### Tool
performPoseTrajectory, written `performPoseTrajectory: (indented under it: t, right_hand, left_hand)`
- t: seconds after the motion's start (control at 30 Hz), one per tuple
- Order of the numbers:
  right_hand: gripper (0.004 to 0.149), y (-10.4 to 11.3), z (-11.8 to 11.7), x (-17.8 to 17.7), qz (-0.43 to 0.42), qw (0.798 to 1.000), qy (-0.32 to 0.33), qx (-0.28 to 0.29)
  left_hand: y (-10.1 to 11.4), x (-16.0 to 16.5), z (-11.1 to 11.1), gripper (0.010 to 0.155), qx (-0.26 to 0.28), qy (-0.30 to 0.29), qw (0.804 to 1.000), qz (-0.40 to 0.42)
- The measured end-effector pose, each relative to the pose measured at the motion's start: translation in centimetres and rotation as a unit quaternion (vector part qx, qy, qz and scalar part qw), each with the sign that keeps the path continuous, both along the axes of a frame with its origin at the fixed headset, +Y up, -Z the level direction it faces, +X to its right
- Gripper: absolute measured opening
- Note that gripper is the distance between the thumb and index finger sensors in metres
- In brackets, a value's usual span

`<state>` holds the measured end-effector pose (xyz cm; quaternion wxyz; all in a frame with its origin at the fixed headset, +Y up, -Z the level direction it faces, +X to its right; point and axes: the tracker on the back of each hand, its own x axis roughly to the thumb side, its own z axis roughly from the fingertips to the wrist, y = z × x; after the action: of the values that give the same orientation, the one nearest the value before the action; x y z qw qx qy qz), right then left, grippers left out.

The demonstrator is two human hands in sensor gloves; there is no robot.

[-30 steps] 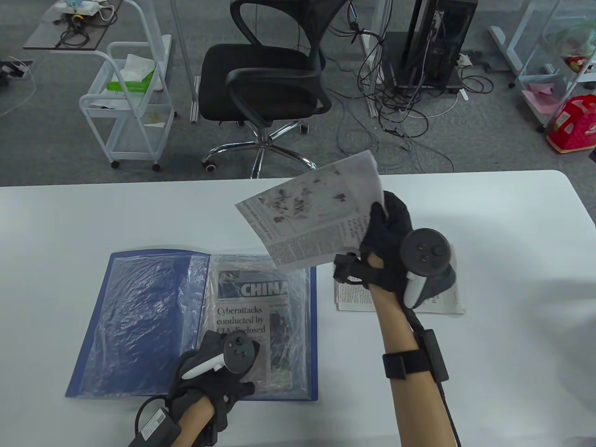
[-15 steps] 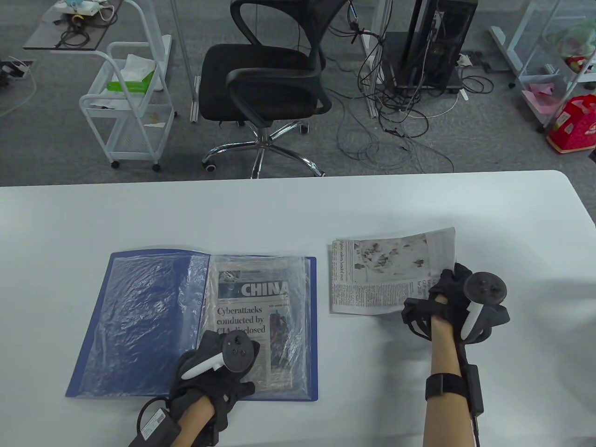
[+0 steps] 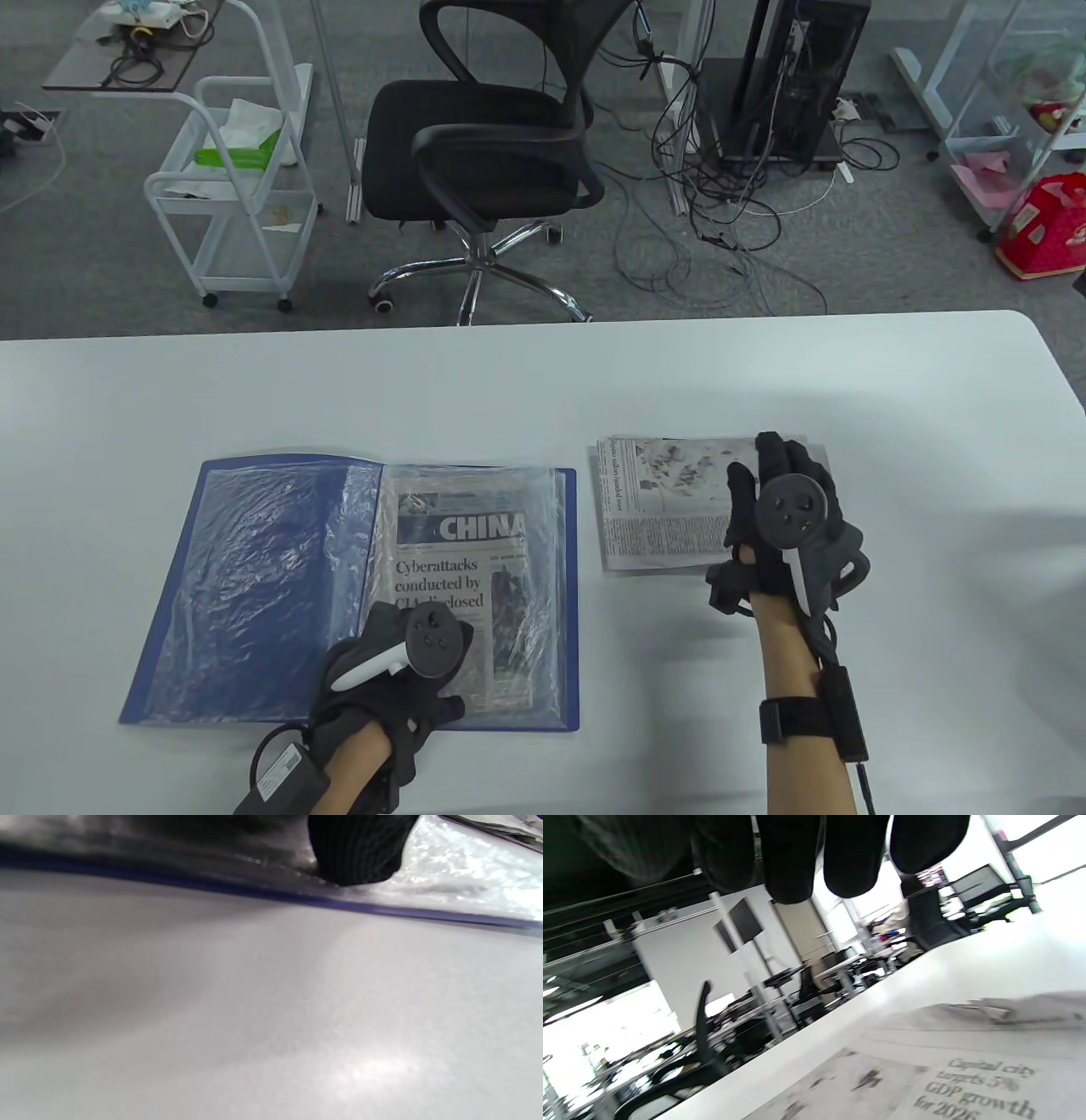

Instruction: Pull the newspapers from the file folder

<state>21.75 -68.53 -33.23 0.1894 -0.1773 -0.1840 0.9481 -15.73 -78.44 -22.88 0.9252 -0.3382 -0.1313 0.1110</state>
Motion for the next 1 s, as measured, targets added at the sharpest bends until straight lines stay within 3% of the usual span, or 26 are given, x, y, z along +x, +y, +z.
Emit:
performPoseTrajectory:
  t: [0.13, 0.33, 0.57, 0.7, 0.83, 0.9, 1.0]
  right_hand:
    - [0.058, 0.2, 1.7, -3.1, 0.033, 0.997, 0.074, -0.019]
    - [0.057, -1.1, 3.8, -6.0, 0.117, 0.983, 0.142, -0.021]
    - [0.057, -2.7, 3.9, -7.1, 0.164, 0.973, 0.155, -0.036]
    - [0.057, -3.0, 3.9, -7.2, 0.163, 0.973, 0.156, -0.041]
    - [0.057, -2.7, 4.0, -7.1, 0.146, 0.976, 0.157, -0.037]
    - [0.057, -2.7, 4.0, -7.2, 0.142, 0.976, 0.161, -0.036]
    - [0.057, -2.8, 4.0, -7.4, 0.143, 0.975, 0.165, -0.038]
  left_hand:
    - [0.0, 0.0, 0.0, 0.079, 0.000, 0.002, 1.000, 0.002]
    - [0.0, 0.0, 0.0, 0.079, 0.002, 0.002, 1.000, 0.002]
    - [0.1, 0.1, 0.0, 0.079, 0.004, 0.002, 1.000, 0.002]
    - [1.3, 0.3, -0.1, 0.079, 0.028, -0.012, 0.999, 0.026]
    - [2.7, 1.0, -0.2, 0.084, 0.125, 0.013, 0.991, 0.056]
    - [2.2, 1.5, -0.6, 0.089, 0.135, 0.027, 0.990, 0.021]
    - [0.4, 1.8, -1.3, 0.095, 0.096, 0.038, 0.994, -0.019]
